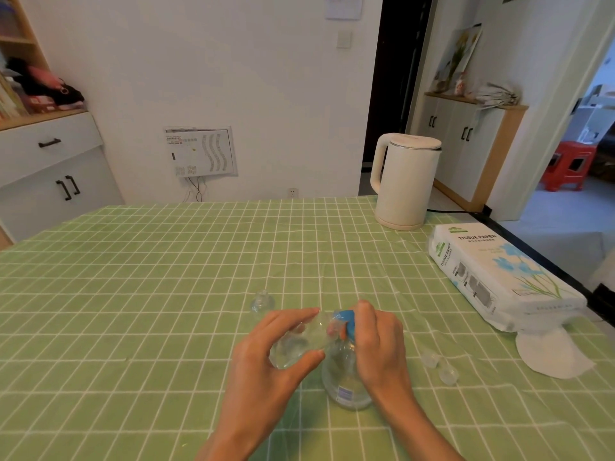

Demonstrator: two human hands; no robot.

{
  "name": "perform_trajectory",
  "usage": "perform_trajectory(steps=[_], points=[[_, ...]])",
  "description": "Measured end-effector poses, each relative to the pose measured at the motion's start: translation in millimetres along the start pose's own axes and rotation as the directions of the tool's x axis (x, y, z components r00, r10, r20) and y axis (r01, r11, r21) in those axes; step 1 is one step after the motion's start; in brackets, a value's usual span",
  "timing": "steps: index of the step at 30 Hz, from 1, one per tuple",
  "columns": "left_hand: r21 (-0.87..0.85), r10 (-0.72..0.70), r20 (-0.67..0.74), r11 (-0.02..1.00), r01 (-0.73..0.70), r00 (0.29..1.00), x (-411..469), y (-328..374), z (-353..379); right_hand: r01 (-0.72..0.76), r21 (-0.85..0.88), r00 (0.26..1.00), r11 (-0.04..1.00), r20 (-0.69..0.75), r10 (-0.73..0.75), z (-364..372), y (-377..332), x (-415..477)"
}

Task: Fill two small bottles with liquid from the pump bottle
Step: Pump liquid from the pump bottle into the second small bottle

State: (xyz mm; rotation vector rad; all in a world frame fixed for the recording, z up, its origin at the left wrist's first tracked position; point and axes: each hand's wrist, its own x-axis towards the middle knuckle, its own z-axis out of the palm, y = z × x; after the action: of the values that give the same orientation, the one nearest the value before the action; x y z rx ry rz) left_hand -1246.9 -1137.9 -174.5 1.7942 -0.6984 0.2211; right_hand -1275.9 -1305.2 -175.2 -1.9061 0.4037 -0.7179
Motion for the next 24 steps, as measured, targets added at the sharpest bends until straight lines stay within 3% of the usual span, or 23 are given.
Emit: perform_trajectory(steps=[7,24], points=[[-0.032,-0.009,-0.004,0.999,0.009,1.000,0.6,1.6,1.1,-0.091,0.056,0.996,0.994,0.028,0.089,2.5,6.6,-1.2],[-0.009,-0.012,-0.003,1.000,0.012,1.000,-0.9,0.6,1.0,-0.030,0.012,0.999,0.999,0.019,0.030,1.2,2.8,-1.0]])
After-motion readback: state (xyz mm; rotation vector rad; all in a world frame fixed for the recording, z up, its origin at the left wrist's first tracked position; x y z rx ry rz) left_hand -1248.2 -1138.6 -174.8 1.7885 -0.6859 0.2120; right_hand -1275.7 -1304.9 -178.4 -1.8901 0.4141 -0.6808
